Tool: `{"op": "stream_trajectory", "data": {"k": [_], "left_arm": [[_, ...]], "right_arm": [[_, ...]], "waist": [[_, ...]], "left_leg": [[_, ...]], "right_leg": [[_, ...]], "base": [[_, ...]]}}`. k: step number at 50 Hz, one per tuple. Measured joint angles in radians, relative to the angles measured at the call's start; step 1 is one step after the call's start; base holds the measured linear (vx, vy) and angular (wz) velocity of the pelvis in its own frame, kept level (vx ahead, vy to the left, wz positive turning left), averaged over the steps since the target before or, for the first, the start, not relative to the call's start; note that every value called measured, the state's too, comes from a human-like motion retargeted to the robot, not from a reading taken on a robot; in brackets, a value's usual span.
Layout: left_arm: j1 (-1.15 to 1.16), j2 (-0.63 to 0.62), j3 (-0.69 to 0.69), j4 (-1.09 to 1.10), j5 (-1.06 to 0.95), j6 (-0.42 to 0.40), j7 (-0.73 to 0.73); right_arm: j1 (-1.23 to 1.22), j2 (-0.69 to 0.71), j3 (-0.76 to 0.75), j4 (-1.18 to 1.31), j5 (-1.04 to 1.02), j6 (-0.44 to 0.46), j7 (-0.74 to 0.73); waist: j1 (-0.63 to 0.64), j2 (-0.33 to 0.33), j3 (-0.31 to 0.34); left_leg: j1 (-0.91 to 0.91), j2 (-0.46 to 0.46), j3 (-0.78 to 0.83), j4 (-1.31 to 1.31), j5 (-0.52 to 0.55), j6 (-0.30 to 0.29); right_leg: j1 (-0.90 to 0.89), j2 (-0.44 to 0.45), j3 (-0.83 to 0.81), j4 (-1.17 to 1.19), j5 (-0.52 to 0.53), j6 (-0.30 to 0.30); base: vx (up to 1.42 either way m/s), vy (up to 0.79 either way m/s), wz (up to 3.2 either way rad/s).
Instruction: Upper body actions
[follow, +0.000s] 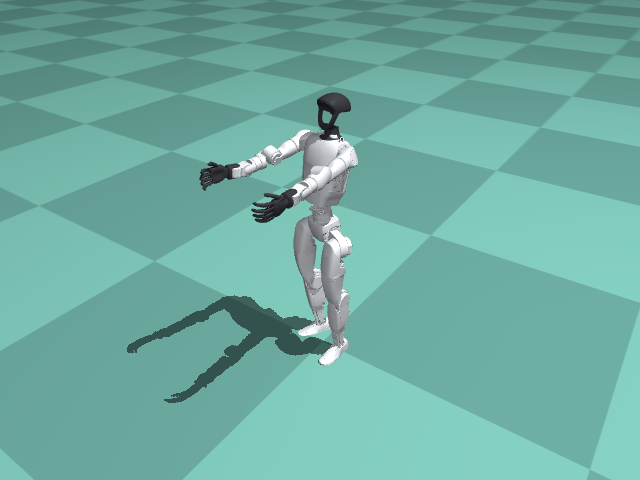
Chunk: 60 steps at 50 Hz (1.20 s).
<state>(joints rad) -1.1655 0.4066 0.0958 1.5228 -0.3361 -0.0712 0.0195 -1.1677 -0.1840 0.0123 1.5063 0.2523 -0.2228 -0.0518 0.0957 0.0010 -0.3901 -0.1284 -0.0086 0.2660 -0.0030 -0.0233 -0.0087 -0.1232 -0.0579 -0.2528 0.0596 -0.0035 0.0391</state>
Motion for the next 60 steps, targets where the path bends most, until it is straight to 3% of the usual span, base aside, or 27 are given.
{"op": "stream_trajectory", "data": {"k": [10, 15, 20, 26, 32, 37, 45, 47, 50, 55, 60], "left_arm": [[0.164, -0.001, 0.029, -0.004, 0.116, 0.015, -0.034], [0.272, -0.007, 0.073, -0.085, 0.088, 0.073, -0.159], [0.384, -0.004, 0.074, -0.158, 0.145, 0.056, -0.19], [0.512, -0.03, 0.095, -0.09, 0.183, 0.032, -0.169], [0.679, -0.023, 0.114, 0.09, 0.148, 0.096, -0.212], [0.849, -0.042, 0.109, 0.171, 0.168, 0.099, -0.167], [1.116, -0.188, 0.101, 0.171, 0.313, 0.128, -0.238], [1.176, -0.241, 0.131, 0.167, 0.352, 0.133, -0.218], [1.242, -0.319, 0.189, 0.173, 0.417, 0.145, -0.164], [1.324, -0.395, 0.198, 0.177, 0.386, 0.142, -0.105], [1.352, -0.422, 0.26, 0.175, 0.198, 0.143, -0.147]], "right_arm": [[0.21, 0.084, -0.078, -0.056, -0.115, 0.014, 0.015], [0.331, 0.153, -0.104, -0.16, -0.113, 0.034, 0.077], [0.466, 0.157, -0.057, -0.259, -0.162, 0.002, 0.097], [0.634, 0.125, -0.035, -0.23, -0.31, -0.051, 0.109], [0.737, 0.089, -0.041, -0.002, -0.421, 0.002, 0.163], [0.811, 0.045, 0.002, 0.184, -0.557, 0.088, 0.191], [1.067, 0.014, 0.028, 0.194, -0.602, 0.172, 0.166], [1.127, 0.018, 0.029, 0.194, -0.564, 0.173, 0.154], [1.199, 0.028, 0.051, 0.194, -0.529, 0.144, 0.124], [1.274, 0.043, -0.006, 0.174, -0.506, 0.091, 0.044], [1.29, 0.05, -0.005, 0.163, -0.439, 0.071, 0.061]], "waist": [[-0.02, 0.015, 0.023], [-0.044, 0.023, 0.047], [-0.049, 0.025, 0.07], [-0.051, 0.02, 0.093], [-0.056, 0.025, 0.123], [-0.074, 0.027, 0.177], [-0.07, 0.029, 0.275], [-0.047, 0.024, 0.276], [0.213, -0.001, 0.252], [0.025, -0.004, 0.232], [-0.005, 0.021, 0.215]], "left_leg": [[0.01, -0.001, -0.003, 0.0, 0.004, 0.001], [0.012, 0.0, -0.005, -0.001, 0.007, 0.0], [0.013, 0.0, -0.003, -0.002, 0.009, 0.0], [0.019, -0.004, -0.014, -0.004, 0.012, 0.001], [0.037, -0.004, -0.009, -0.005, 0.011, 0.002], [0.064, -0.004, -0.004, -0.005, 0.009, 0.004], [0.091, -0.001, 0.0, -0.007, 0.006, 0.004], [0.087, 0.002, 0.026, -0.009, 0.004, 0.002], [0.093, 0.05, 0.292, -0.016, -0.026, -0.021], [0.07, 0.039, 0.083, 0.011, -0.06, -0.055], [0.056, 0.069, 0.061, 0.004, -0.05, -0.059]], "right_leg": [[0.011, -0.003, -0.001, 0.001, 0.002, 0.001], [0.011, -0.005, -0.002, 0.002, 0.004, 0.002], [0.01, -0.007, -0.001, 0.003, 0.007, 0.003], [0.02, -0.012, -0.009, 0.003, 0.007, 0.006], [0.033, -0.013, -0.006, 0.004, 0.009, 0.007], [0.054, -0.013, 0.0, 0.006, 0.01, 0.008], [0.075, -0.013, 0.006, 0.007, 0.014, 0.012], [0.07, -0.009, 0.032, 0.006, 0.01, 0.011], [0.048, 0.04, 0.298, 0.011, -0.028, 0.016], [-0.043, -0.066, 0.109, 0.127, -0.072, 0.066], [-0.064, -0.082, 0.101, 0.163, -0.092, 0.104]], "base": [[0.0, 0.0, 0.0], [-0.06, -0.05, 0.01], [-0.03, -0.04, -0.02], [-0.01, -0.03, 0.05], [-0.01, -0.03, -0.02], [-0.06, -0.12, -0.06], [-0.11, -0.12, -0.04], [-0.06, -0.1, -1.09], [-0.04, -0.09, -3.51], [-0.03, -0.1, 1.53], [-0.01, -0.02, 0.27]]}}
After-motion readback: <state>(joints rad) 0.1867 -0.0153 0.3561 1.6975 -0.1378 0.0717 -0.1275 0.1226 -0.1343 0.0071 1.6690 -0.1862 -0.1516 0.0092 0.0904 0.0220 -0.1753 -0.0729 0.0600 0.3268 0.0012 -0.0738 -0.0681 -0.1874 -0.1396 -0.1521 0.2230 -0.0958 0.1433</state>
